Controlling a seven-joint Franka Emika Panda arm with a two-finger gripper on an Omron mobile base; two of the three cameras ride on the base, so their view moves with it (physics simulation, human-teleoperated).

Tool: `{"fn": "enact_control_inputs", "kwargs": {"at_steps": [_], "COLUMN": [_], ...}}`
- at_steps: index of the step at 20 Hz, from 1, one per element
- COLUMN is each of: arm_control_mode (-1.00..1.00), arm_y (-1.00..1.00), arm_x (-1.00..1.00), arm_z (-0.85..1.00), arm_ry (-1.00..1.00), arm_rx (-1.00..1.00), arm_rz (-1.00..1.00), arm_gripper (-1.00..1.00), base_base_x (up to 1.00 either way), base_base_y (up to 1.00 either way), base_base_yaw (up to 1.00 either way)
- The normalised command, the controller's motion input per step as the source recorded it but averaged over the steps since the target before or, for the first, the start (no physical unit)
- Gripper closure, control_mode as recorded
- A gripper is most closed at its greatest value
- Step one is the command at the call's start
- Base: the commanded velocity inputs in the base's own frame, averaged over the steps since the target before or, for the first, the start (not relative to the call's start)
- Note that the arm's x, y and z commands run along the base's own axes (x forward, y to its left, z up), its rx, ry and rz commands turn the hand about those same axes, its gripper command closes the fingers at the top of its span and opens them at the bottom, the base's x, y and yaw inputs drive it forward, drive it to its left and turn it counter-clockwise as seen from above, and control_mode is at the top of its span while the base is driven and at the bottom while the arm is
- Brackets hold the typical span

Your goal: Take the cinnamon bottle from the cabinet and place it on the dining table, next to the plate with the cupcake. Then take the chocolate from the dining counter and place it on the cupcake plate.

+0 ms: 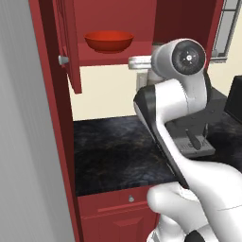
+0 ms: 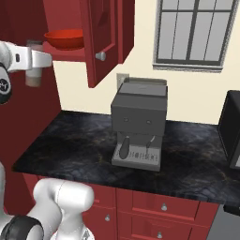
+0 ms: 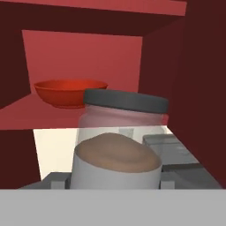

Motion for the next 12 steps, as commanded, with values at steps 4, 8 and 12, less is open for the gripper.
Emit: {"fn": "enact_control_inputs", "kwargs": {"at_steps": [4,8,12], "arm_control_mode": [-1.00,-1.00,-1.00], "arm_y": [0.10,0.02,-0.05], "arm_x": [-0.84,-0.78,-0.70], "arm_z": [-0.15,-0.20,-0.16], "arm_ry": [-0.06,-0.07,-0.06], "arm_rx": [-0.01,-0.09,-0.10], "arm_rz": [0.00,0.00,0.01], "arm_gripper": [1.00,1.00,1.00], "base_base_x": [0.00,0.00,0.00], "base_base_y": [0.00,0.00,0.00], "base_base_yaw": [0.00,0.00,0.00]}}
